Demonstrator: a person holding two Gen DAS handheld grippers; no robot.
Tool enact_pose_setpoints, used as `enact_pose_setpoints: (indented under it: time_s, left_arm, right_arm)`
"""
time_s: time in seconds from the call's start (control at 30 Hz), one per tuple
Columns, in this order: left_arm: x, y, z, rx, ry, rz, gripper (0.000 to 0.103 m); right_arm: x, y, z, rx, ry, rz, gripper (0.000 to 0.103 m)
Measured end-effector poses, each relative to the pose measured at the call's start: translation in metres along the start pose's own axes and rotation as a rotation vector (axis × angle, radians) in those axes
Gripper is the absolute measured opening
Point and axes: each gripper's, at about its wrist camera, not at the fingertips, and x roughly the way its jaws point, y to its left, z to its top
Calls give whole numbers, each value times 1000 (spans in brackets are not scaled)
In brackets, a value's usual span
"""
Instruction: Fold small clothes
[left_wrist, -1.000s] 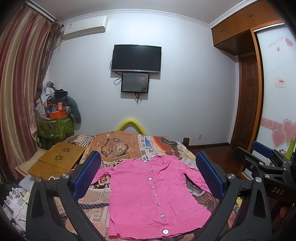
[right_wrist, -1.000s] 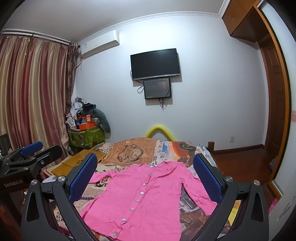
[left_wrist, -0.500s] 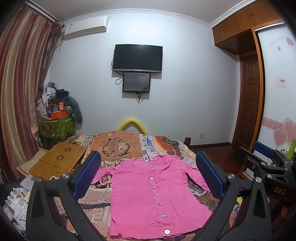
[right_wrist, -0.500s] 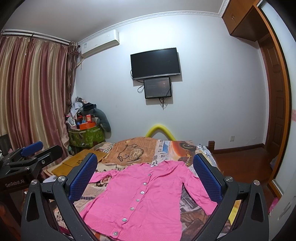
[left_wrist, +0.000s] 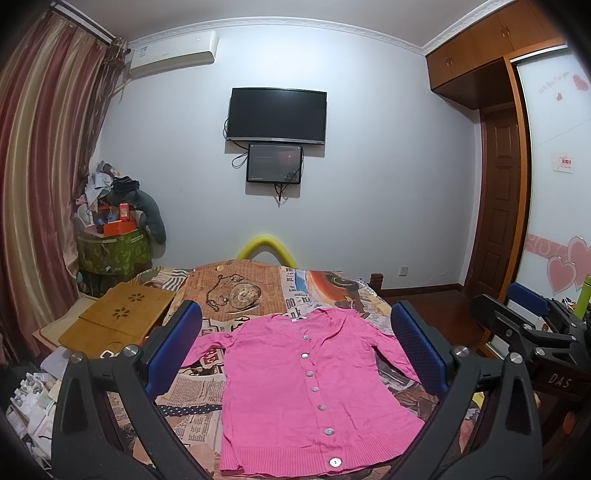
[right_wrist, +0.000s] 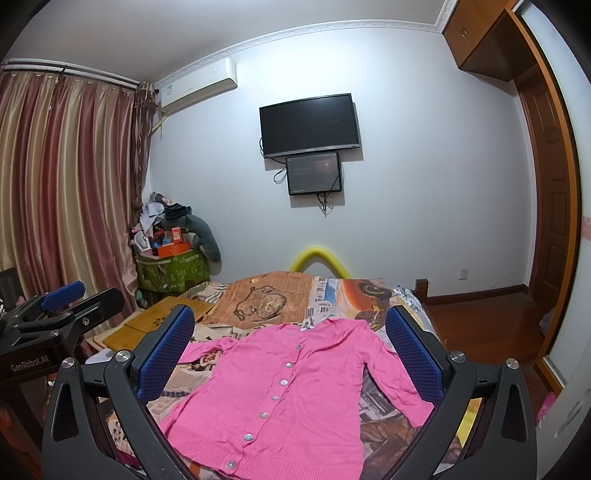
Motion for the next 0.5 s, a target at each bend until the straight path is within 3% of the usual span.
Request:
enact_pose_setpoints:
  time_s: [0.5]
  left_arm:
    - [2,5,0,-7,2,5,103]
  right_arm:
    - [1,-1,1,0,0,0,103]
